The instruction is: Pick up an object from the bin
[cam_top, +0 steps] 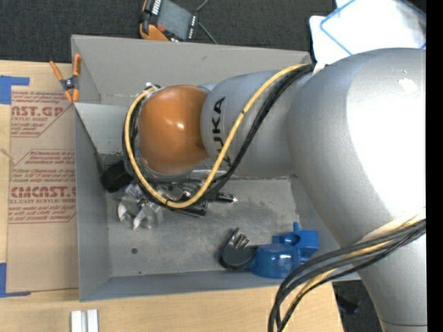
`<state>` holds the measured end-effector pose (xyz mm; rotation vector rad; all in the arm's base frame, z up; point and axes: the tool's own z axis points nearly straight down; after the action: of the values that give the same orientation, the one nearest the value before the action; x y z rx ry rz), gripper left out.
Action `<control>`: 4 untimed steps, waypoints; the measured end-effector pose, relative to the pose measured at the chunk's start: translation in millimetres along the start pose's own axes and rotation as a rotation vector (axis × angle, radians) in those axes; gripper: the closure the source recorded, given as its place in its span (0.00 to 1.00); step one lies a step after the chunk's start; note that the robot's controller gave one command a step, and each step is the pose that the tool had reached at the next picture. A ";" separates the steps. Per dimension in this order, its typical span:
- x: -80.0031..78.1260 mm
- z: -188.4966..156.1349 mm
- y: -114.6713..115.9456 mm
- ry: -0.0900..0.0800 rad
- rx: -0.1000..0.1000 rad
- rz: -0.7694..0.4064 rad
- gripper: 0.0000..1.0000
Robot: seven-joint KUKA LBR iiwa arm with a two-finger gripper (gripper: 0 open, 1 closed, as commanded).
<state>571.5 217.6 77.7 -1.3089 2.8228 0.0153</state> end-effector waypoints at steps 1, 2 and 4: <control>-10.6 7.2 3.6 -0.001 0.000 0.031 0.00; -15.3 2.8 4.1 -0.015 0.002 0.031 1.00; -11.0 7.2 3.8 -0.002 0.000 0.032 0.00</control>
Offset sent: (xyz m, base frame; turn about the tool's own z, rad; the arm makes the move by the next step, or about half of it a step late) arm 0.0000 0.0000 0.0000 0.0000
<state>575.8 228.6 70.9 -1.2634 2.8419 0.0177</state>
